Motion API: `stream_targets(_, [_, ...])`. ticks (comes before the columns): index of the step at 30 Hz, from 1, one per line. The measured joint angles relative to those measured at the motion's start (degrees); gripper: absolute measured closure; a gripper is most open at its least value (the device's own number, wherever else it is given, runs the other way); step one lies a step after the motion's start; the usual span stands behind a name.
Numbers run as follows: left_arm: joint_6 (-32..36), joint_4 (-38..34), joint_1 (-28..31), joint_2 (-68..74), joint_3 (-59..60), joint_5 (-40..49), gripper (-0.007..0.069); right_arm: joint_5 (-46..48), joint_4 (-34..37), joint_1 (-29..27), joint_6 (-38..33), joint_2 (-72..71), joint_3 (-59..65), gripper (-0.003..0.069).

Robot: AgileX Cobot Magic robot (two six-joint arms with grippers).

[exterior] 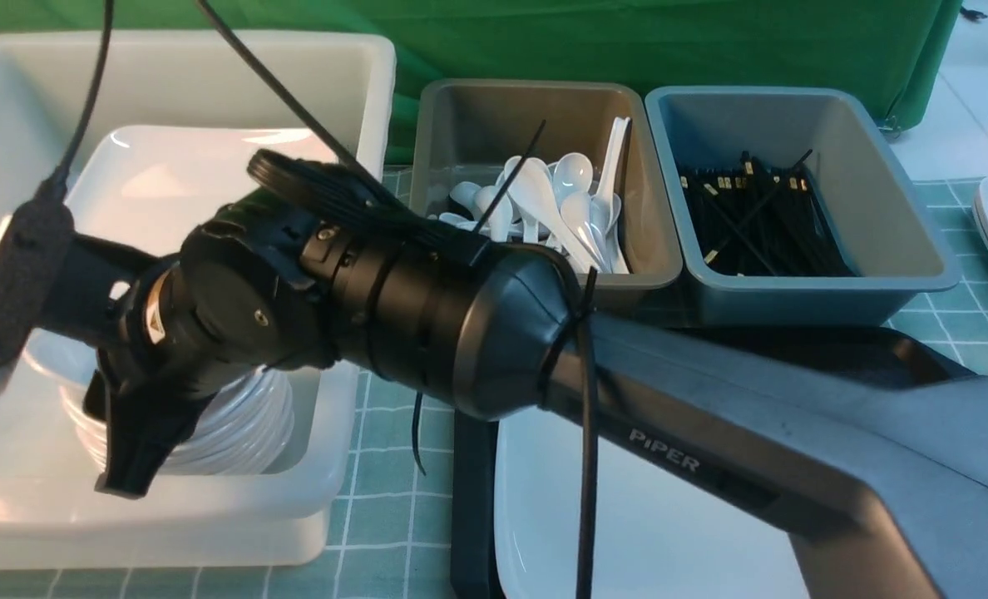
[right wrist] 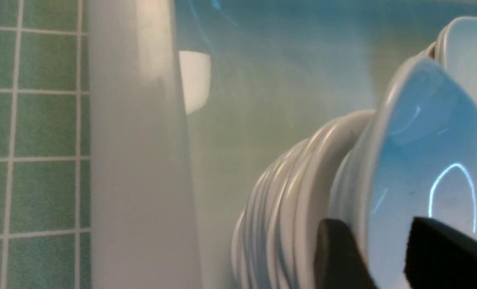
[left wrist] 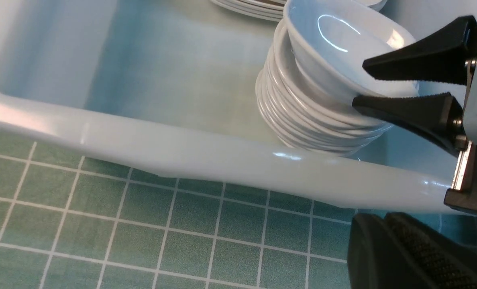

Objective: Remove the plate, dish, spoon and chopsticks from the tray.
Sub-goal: Use the right arm to put the small plate into the large storage box on the left, then use the right arm to move the plate from left to right

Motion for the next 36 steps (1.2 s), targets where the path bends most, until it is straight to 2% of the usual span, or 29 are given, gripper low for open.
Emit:
stream_targets(2, [0.0,0.0,0.0,0.0,0.0,0.0,0.0613,0.8,-0.2,0.1,2.8,-0.7,0.0,0.0130])
stream_targets(4, [0.2,0.0,0.0,0.0,0.0,0.1,0.0613,2.7,-0.3,0.2,4.9,-2.0,0.0,0.0039])
stream_targets(6, [0.6,0.0,0.0,0.0,0.0,0.1,0.0613,5.4,-0.9,0.2,7.0,-5.0,0.0,0.0005])
stream_targets(8, [1.0,0.0,0.0,0.0,0.0,0.1,0.0613,8.9,-4.2,0.2,9.9,-8.2,-0.1,0.0016])
stream_targets(10, [1.3,-0.4,0.0,0.0,0.0,-0.1,0.0613,13.3,-9.5,0.1,14.2,-11.0,-0.2,0.0065])
stream_targets(12, [1.7,-1.4,0.0,0.0,0.0,-0.7,0.0613,18.0,-15.7,-0.5,18.0,-13.6,-0.2,0.0158])
stream_targets(13, [2.3,-2.4,0.0,0.1,0.0,-1.3,0.0613,21.3,-20.4,-1.3,20.1,-15.4,-0.3,0.0224])
stream_targets(14, [3.5,-4.3,0.0,0.3,0.0,-2.3,0.0613,27.7,-25.2,-3.0,21.9,-17.5,-0.3,0.0372])
stream_targets(15, [3.5,-4.3,0.0,0.4,0.0,-2.3,0.0613,28.5,-25.9,-3.7,22.2,-17.8,-0.3,0.0396])
stream_targets(16, [5.6,-7.2,0.0,1.3,0.0,-3.8,0.0613,32.3,-29.0,-8.5,25.4,-22.0,1.3,0.0545])
stream_targets(17, [5.8,-7.6,0.0,1.5,0.0,-4.0,0.0613,32.3,-29.0,-9.1,25.6,-22.5,1.5,0.0564])
stream_targets(19, [9.7,-12.7,0.0,3.9,0.0,-5.9,0.0613,32.3,-26.6,-17.4,28.0,-28.3,6.3,0.0621])
stream_targets(22, [16.6,-20.2,0.0,8.3,0.0,-7.1,0.0613,32.2,-18.8,-31.7,30.8,-37.3,17.9,0.0635])
stream_targets(24, [20.8,-24.8,0.0,11.3,0.0,-7.8,0.0613,32.1,-15.7,-38.6,30.8,-41.3,25.4,0.0613])
stream_targets(25, [22.9,-27.0,0.0,12.9,0.0,-8.1,0.0613,31.6,-13.6,-44.2,30.8,-44.4,32.6,0.0575])
stream_targets(27, [24.9,-29.2,0.0,14.9,0.0,-8.4,0.0613,30.6,-12.1,-47.9,30.8,-46.1,38.0,0.0528])
stream_targets(28, [26.8,-31.5,0.0,17.3,0.0,-8.5,0.0613,27.6,-9.0,-52.8,30.4,-47.9,46.5,0.0428])
stream_targets(29, [27.8,-32.3,0.0,18.4,0.0,-8.6,0.0613,25.3,-6.8,-55.2,29.9,-48.6,51.7,0.0357])
stream_targets(32, [29.8,-33.2,0.0,21.8,0.0,-9.3,0.0613,16.9,0.7,-58.5,26.2,-49.0,64.1,0.0176])
stream_targets(34, [30.6,-33.3,0.0,23.0,0.0,-9.7,0.0613,13.3,4.4,-58.6,24.3,-48.5,68.9,0.0136])
stream_targets(35, [31.0,-33.3,-0.5,24.1,0.0,-10.3,0.0613,8.1,10.3,-58.3,21.6,-46.9,73.3,0.0108])
stream_targets(36, [31.0,-33.3,-0.8,24.4,0.0,-10.6,0.0613,6.4,12.0,-57.9,20.8,-45.8,74.1,0.0104])
